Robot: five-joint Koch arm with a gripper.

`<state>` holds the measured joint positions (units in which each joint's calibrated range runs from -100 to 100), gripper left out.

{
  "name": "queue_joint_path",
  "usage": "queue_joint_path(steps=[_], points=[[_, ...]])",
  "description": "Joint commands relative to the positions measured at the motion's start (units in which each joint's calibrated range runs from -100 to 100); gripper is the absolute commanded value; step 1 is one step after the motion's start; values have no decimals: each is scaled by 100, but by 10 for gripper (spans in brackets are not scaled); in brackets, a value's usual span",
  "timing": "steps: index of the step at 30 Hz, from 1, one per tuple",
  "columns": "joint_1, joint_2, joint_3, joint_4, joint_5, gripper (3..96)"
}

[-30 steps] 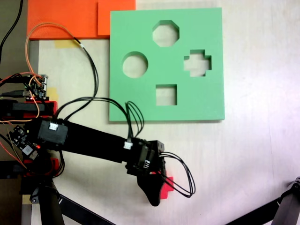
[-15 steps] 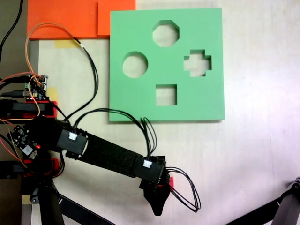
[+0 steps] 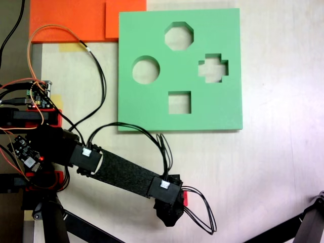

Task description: Put the cross columnar block into the corresponding hole

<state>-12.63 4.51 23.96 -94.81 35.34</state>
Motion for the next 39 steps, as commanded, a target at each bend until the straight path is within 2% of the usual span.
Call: queue_joint_path(steps=[1, 4, 8, 18, 23, 29, 34, 39], points=[[-29, -60, -3, 107, -83, 503], [-54, -102, -73, 88, -142, 433], [-54, -158, -123, -28, -142, 389], [-39, -1094, -83, -519, -59, 385], [151, -2086, -43, -519, 479, 385], [689, -2993, -13, -519, 1309, 385], [1426, -3161, 97, -519, 2579, 385], [1988, -1848, 1802, -519, 2706, 385]])
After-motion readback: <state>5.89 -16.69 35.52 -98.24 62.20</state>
